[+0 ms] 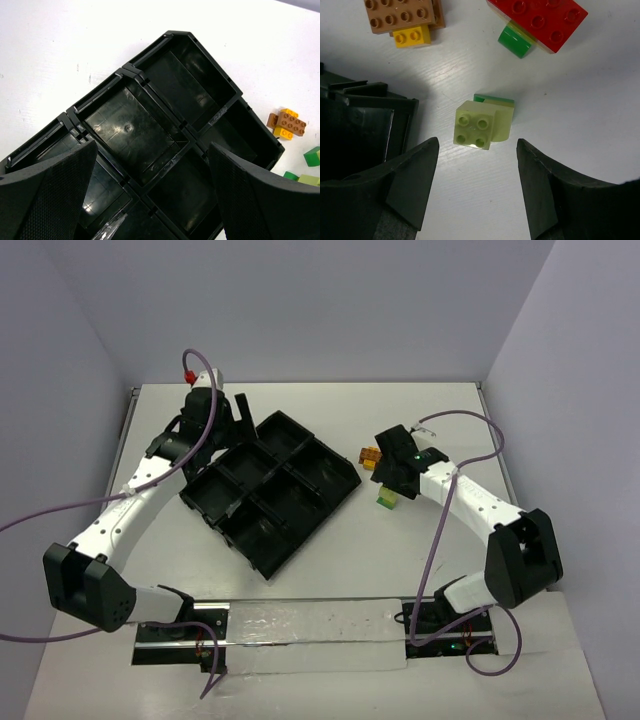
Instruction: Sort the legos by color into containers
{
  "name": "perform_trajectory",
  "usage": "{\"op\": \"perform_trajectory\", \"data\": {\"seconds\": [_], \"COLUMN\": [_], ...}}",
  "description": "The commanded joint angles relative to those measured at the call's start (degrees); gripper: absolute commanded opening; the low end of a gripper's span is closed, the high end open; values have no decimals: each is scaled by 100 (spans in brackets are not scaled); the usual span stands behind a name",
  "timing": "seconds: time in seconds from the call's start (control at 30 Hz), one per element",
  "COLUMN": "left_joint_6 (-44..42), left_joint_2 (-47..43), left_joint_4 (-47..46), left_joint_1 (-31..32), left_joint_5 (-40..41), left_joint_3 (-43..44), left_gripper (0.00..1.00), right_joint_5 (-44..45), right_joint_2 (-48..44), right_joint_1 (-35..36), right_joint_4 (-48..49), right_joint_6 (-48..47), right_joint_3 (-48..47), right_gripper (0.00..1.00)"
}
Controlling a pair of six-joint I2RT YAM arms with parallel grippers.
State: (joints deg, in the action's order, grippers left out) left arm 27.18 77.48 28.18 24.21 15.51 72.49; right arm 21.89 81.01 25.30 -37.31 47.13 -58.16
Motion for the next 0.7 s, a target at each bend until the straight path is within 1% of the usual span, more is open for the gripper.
{"op": "perform_trajectory", "data": {"seconds": [0.0,0.3,0.67], "left_joint_6": [-63,-89,-125], "left_joint_2": [117,127,156], "left_joint_4": [-15,-72,-84], "left_joint_1": [5,5,5], "left_joint_5": [-109,-184,-209], "left_joint_3": [292,205,171], "left_gripper": [99,99,99], "right_joint_5": [160,-46,-27], "right_joint_2": [151,504,635], "right_joint_1": [45,46,54], "right_joint_4": [-105,87,219], "right_joint_6": [254,149,57], "right_joint_3": [-259,-359,-350], "right_gripper": [72,70,63]}}
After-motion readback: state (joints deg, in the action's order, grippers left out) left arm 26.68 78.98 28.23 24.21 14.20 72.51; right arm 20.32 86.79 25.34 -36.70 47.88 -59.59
